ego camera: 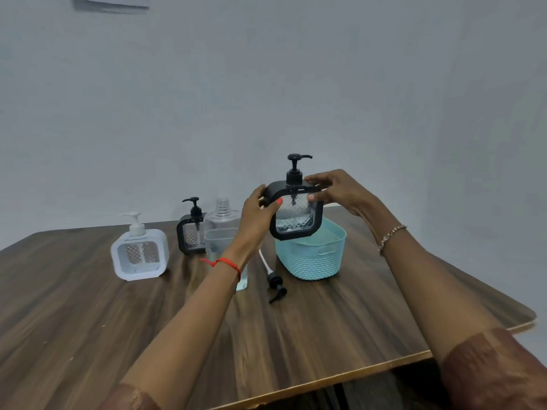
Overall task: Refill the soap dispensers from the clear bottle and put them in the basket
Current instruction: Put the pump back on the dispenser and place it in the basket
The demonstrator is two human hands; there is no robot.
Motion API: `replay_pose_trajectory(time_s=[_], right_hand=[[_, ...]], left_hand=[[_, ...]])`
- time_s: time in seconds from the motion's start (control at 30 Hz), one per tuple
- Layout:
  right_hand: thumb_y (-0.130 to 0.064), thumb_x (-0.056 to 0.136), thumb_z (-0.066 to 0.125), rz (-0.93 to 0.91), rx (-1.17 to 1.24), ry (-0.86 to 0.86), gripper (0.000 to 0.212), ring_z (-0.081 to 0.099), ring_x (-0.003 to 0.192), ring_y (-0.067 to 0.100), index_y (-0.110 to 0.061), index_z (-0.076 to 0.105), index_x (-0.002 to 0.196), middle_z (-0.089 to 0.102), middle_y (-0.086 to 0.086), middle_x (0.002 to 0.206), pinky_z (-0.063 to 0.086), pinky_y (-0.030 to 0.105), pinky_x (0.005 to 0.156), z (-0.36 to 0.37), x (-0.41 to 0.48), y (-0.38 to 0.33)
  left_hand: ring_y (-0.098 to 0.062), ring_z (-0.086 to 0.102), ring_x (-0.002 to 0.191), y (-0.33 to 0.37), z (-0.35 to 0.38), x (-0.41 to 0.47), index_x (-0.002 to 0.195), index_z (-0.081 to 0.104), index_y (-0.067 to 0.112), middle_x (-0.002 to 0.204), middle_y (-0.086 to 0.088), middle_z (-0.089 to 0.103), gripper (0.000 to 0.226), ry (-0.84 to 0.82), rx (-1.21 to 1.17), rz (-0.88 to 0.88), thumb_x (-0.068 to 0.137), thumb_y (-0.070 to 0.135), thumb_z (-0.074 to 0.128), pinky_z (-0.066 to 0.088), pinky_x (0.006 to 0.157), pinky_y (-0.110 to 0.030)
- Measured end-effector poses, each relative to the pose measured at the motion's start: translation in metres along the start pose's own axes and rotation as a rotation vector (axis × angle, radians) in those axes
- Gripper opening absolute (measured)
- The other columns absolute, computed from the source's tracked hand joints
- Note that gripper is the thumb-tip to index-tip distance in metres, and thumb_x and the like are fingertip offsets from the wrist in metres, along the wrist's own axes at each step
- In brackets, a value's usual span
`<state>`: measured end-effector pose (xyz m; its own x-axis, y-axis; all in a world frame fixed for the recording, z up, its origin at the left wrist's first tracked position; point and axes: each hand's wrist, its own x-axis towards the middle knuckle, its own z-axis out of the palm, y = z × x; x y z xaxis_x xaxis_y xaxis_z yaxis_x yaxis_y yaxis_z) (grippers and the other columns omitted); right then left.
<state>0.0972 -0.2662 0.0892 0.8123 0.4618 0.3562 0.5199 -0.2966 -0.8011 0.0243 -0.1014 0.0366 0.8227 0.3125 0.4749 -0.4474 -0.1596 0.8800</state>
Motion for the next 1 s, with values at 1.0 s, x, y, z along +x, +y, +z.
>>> replay_pose_trajectory(time_s=[1.0], right_hand=[[0.006, 0.074, 0.06, 0.248, -0.566, -0.215, 0.047, 0.054, 0.08, 0.019, -0.007, 0.06, 0.119, 0.067, 0.023, 0.105, 0.04, 0.021, 0.059, 0.003, 0.018, 0.082]], left_hand=[[-0.002, 0.047, 0.082, -0.084, 0.049, 0.017, 0.135, 0.036, 0.006, 0.085, 0.001, 0.062, 0.061, -0.076, 0.292, -0.16, 0.081, 0.001, 0.064, 0.023, 0.073, -0.007]])
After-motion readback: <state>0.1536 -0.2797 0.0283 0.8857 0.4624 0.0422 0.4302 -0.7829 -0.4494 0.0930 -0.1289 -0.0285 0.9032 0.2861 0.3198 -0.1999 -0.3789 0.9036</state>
